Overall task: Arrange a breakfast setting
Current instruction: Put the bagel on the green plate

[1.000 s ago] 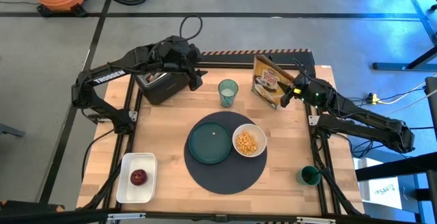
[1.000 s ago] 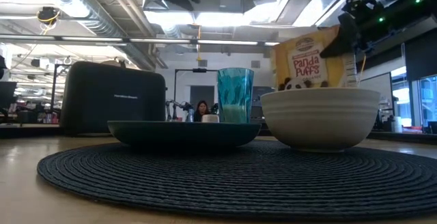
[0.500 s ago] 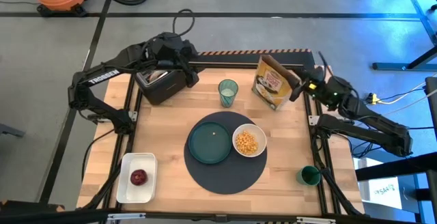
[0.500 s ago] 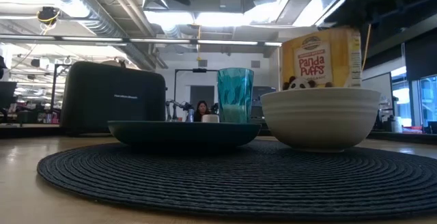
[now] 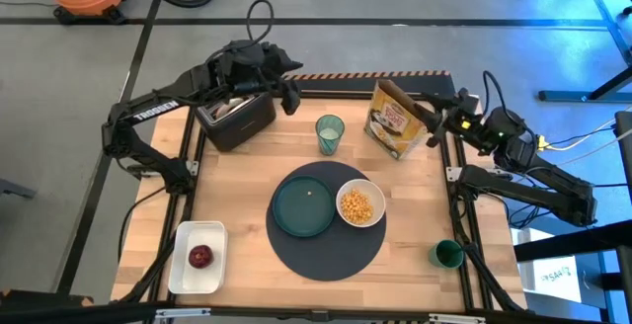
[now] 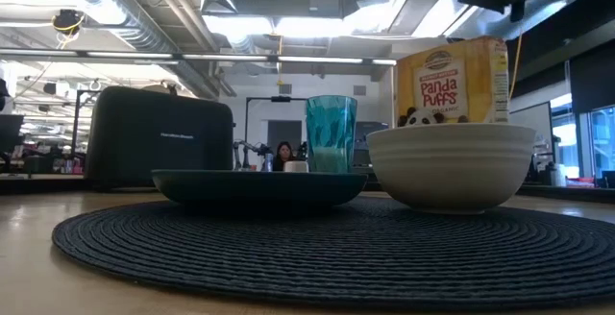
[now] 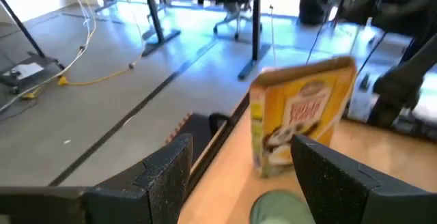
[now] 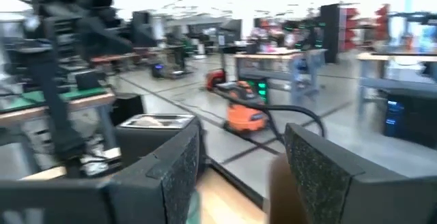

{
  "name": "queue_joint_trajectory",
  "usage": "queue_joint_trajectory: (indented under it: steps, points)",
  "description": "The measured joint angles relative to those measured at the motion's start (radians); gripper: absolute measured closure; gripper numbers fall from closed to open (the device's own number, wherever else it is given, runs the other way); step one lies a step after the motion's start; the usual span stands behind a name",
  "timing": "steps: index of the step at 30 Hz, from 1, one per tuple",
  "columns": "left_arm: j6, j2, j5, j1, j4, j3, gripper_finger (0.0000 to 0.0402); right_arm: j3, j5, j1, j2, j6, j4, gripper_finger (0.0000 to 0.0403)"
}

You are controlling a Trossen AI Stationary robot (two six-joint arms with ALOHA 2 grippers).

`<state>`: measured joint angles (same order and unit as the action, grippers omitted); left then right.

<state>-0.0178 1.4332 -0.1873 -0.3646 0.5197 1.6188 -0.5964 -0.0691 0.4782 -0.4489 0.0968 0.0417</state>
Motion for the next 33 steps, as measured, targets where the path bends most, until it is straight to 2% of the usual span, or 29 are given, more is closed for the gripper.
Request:
queue_joint_trajectory:
  steps: [5,12,16,20,26,29,33]
  points:
    - [0.125,0.000,-0.005,0.015,-0.032,0.000,0.0157,0.000,0.068,0.000,0.000,0.011,-0.031,0.0196]
    - [0.151,0.007,-0.033,0.030,0.015,0.000,0.0157,0.000,0.169,0.000,-0.001,0.130,-0.047,0.0196]
    - [0.226,0.011,-0.055,0.031,0.089,0.000,0.0157,0.000,0.240,0.000,-0.001,0.207,-0.109,0.0196]
    - [0.268,-0.010,-0.094,0.032,0.253,0.000,0.0157,0.000,0.286,-0.001,0.000,0.286,-0.183,0.0196]
    - [0.278,-0.042,-0.207,0.014,0.564,0.000,0.0157,0.000,0.297,-0.001,-0.032,0.352,-0.237,0.0196]
    - [0.278,-0.049,-0.220,-0.032,0.692,0.000,0.0157,0.000,0.293,0.000,-0.078,0.374,-0.251,0.0196]
    - [0.238,-0.049,-0.210,-0.148,0.828,-0.008,0.0173,0.000,0.288,-0.001,-0.158,0.418,-0.338,0.0196]
